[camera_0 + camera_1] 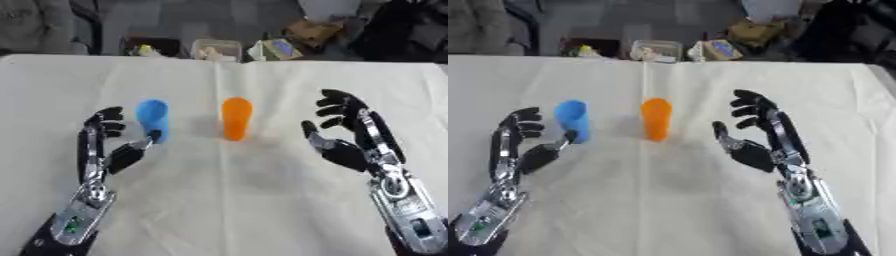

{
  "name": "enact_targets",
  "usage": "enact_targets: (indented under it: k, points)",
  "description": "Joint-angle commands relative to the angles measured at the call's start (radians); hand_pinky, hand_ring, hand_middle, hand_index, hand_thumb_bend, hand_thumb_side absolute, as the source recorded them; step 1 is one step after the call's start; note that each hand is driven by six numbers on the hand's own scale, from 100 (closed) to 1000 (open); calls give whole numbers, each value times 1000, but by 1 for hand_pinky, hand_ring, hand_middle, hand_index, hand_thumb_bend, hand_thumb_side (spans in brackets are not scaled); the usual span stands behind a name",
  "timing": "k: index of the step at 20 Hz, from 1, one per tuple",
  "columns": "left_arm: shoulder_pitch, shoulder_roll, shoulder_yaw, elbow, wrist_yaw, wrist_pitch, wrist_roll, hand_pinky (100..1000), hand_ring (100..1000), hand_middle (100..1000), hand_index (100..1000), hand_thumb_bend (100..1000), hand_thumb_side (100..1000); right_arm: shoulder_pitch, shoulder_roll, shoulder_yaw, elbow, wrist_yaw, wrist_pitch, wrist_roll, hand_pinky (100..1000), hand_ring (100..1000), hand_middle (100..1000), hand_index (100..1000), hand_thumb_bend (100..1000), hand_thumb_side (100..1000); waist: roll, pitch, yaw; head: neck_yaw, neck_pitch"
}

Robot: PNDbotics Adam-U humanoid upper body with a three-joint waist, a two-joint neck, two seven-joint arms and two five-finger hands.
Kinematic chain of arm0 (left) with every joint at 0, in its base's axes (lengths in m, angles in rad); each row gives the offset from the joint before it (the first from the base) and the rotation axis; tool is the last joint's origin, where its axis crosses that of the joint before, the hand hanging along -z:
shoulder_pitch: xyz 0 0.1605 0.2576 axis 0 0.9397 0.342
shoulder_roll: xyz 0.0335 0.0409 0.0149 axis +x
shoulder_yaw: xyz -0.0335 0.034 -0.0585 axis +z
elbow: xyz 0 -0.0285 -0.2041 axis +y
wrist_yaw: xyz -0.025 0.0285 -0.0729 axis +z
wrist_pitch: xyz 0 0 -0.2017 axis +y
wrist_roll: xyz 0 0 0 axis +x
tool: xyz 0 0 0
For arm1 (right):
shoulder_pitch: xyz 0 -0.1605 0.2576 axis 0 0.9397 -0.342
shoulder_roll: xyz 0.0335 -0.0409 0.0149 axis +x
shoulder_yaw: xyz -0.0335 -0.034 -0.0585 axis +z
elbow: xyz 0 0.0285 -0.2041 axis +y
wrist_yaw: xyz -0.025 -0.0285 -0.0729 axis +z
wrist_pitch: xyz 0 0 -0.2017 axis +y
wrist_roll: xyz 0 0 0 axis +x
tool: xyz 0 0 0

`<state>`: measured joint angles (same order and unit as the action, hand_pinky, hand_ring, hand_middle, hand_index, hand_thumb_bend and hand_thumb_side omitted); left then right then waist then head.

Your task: Pour the contents of one cup into another cup.

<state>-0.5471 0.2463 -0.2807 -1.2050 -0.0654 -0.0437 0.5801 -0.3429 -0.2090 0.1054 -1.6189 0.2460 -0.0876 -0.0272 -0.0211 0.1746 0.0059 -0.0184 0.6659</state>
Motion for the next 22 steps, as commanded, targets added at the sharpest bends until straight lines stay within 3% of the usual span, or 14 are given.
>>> enact_targets:
  k: [1,22]
  points:
    - [-41,2,4,32,5,-15,-6,625,600,598,726,769,100,-13,-4,1,-11,-8,-2,4,600,701,696,860,318,190,0,-10,-4,6,-13]
    - [-144,4,23,137,25,-37,0,630,605,607,733,772,100,-20,11,11,-12,-11,-7,17,599,701,695,860,317,195,-13,21,-44,29,-27]
